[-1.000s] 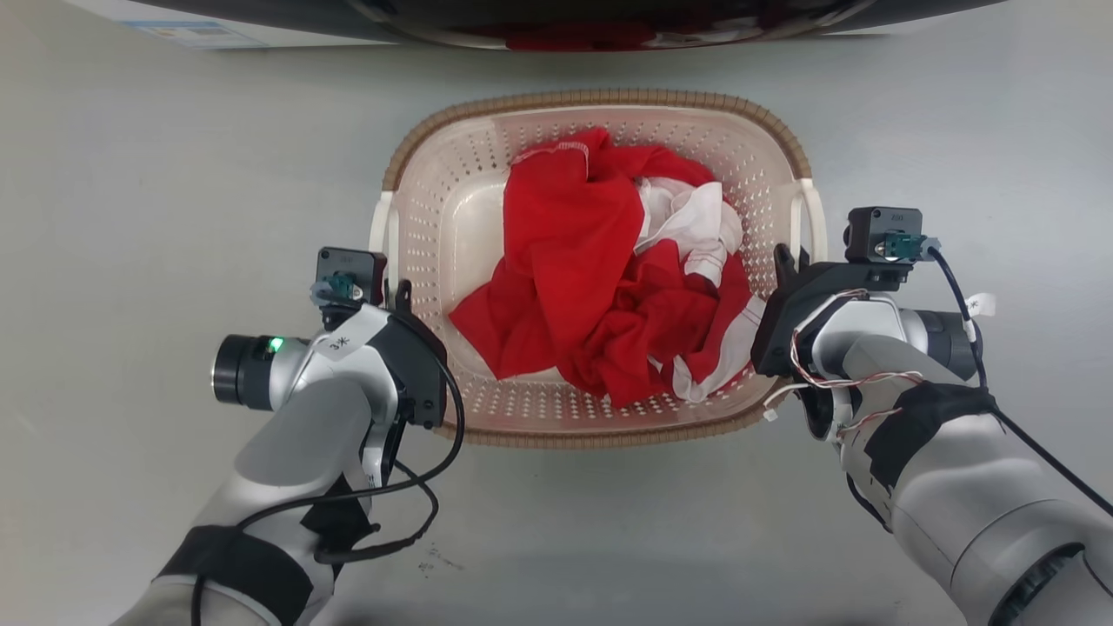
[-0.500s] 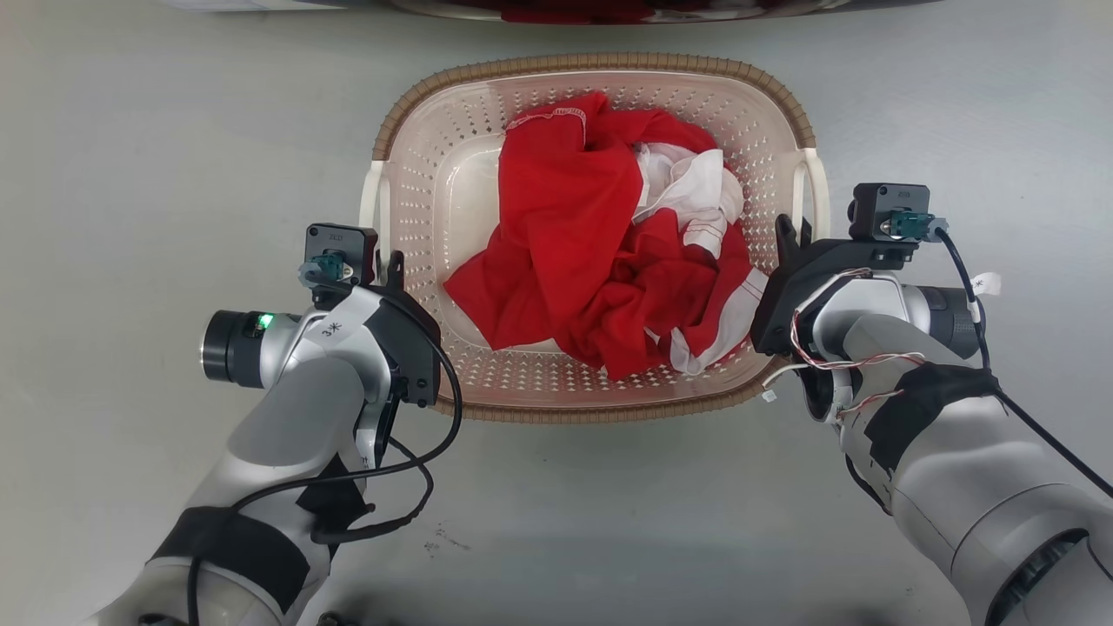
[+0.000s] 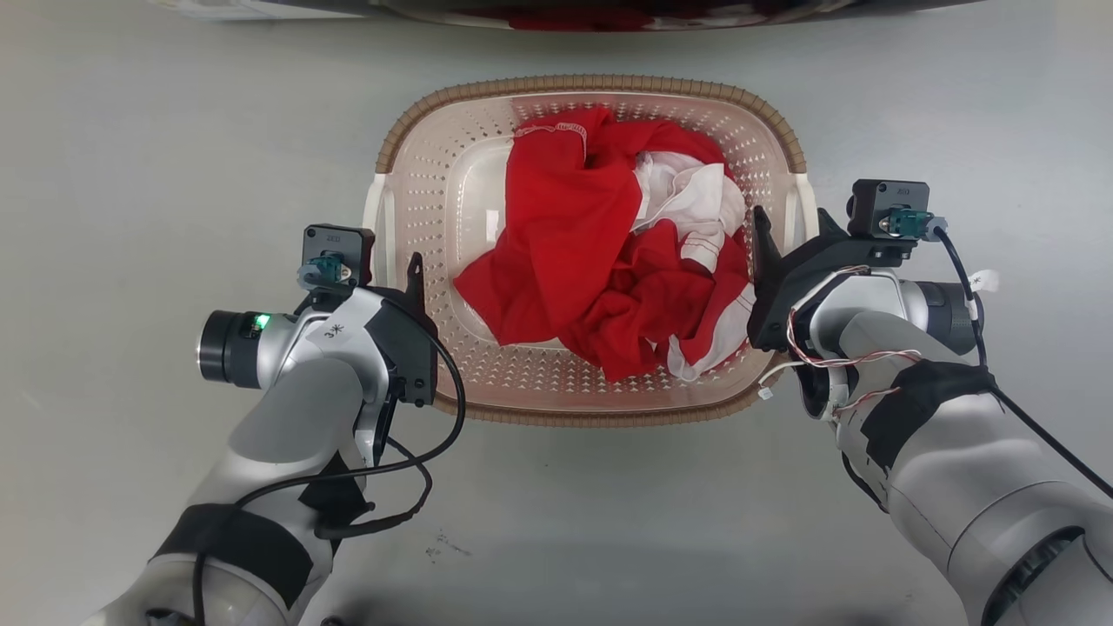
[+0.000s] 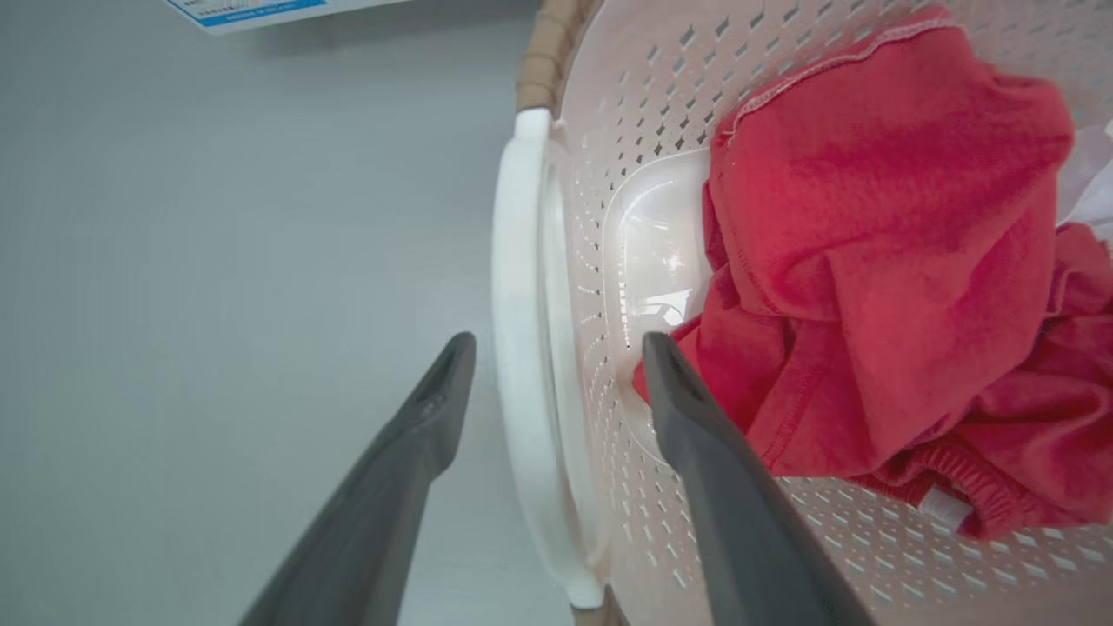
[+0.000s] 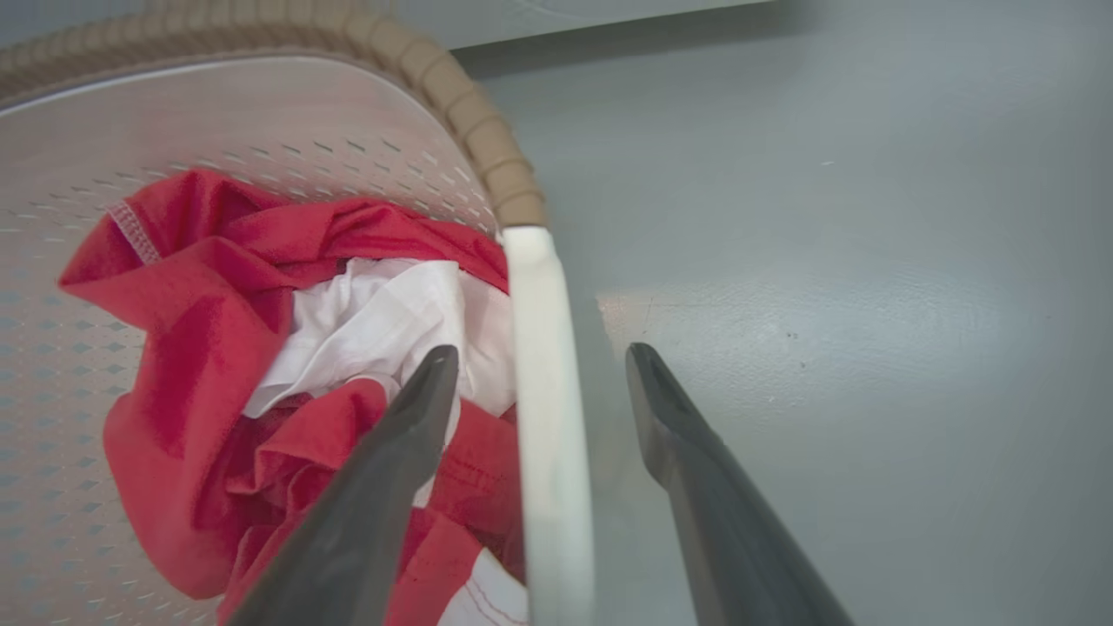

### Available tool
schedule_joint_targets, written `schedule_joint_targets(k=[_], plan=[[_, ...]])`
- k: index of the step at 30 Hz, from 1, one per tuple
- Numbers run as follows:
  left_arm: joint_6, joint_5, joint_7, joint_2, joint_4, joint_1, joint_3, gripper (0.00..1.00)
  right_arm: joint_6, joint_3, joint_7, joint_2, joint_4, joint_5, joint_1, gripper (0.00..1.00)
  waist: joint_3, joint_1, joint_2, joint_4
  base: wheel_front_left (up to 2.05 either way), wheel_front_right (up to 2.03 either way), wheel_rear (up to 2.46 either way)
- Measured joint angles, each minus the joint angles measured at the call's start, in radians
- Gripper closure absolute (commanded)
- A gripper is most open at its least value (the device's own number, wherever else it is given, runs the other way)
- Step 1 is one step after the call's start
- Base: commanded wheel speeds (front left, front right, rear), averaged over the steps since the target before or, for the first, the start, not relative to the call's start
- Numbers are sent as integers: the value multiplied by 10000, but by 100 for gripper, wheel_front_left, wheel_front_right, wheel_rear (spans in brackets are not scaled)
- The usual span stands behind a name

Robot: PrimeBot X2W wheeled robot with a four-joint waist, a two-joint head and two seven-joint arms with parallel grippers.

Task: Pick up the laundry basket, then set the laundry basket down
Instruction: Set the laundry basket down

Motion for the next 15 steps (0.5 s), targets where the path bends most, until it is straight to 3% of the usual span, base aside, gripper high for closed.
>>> schedule_joint_targets(k=[15], plan=[[-4, -23, -500, 0, 242, 64, 98, 0, 0, -58, -255, 15, 261, 117, 48, 0, -935, 0, 0, -44, 0, 0, 0]])
